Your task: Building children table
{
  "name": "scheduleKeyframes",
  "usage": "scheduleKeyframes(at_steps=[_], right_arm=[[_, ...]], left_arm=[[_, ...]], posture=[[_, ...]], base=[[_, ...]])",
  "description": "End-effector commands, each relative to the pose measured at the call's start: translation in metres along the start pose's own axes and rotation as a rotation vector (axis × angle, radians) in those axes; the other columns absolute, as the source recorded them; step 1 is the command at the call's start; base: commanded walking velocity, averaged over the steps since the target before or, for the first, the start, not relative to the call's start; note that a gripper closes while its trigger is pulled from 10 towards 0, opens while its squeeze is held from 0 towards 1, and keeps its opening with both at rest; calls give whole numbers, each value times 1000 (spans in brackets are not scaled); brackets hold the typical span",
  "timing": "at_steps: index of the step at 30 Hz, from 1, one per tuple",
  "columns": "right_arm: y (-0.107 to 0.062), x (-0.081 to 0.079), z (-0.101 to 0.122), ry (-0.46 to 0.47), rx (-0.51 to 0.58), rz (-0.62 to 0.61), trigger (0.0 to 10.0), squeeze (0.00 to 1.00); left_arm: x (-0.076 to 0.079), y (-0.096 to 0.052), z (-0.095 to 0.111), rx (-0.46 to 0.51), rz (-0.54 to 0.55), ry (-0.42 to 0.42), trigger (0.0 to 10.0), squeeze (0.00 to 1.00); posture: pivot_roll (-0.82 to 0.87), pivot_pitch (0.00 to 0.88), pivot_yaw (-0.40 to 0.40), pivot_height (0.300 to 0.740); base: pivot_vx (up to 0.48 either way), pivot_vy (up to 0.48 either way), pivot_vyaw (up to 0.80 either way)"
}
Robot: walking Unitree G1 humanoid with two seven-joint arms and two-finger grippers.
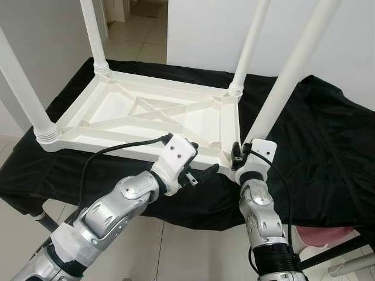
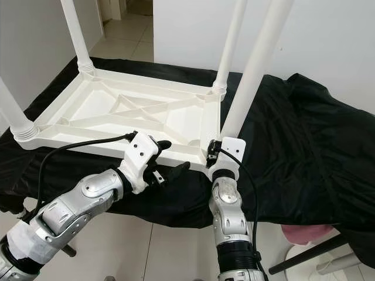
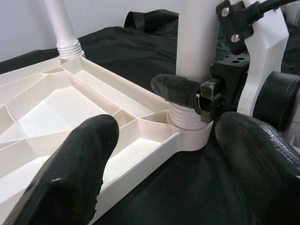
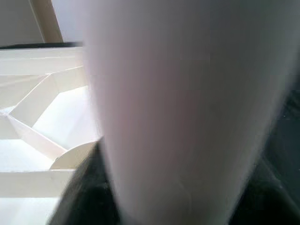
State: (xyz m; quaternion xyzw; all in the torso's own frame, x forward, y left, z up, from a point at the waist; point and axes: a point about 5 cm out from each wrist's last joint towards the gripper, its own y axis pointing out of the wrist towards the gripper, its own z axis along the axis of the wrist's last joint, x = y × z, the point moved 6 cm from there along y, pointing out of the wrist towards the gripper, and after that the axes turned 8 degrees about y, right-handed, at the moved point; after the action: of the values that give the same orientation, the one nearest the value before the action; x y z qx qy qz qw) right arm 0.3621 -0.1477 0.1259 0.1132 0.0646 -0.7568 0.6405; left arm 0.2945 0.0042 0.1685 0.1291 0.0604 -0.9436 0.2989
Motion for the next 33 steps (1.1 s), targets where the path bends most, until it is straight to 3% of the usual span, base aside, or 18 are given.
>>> scheduleKeyframes(at_steps=[1,13,14,15,19,25,33], right_arm=[[-4,7,-1,5,7,-13,10000,1000],[-7,15,2,11,19,103,10000,1000],[-7,13,4,5,21,159,10000,165],[-7,11,5,4,26,202,10000,0],[-7,6,9,-24,55,310,10000,0],[-8,5,9,-53,72,356,10000,0],[-10,1,5,-15,62,468,10000,0]], left_arm=[[24,-1,4,31,-230,13,10000,0],[22,-2,3,28,-218,11,10000,0],[23,-3,2,26,-219,10,10000,0],[23,-3,1,24,-220,9,10000,0],[17,0,-7,34,-174,-2,10000,0],[17,0,-13,48,-149,5,10000,0],[7,1,-15,80,-54,42,10000,0]], posture=[[-15,0,-46,740],[-6,0,-50,740],[-8,0,-50,740],[-8,0,-50,740],[-4,0,-60,740],[-3,0,-59,740],[-3,0,-62,740]], base=[[0,0,0],[0,0,0],[0,0,0],[0,0,0],[0,0,0],[0,0,0],[0,0,0]])
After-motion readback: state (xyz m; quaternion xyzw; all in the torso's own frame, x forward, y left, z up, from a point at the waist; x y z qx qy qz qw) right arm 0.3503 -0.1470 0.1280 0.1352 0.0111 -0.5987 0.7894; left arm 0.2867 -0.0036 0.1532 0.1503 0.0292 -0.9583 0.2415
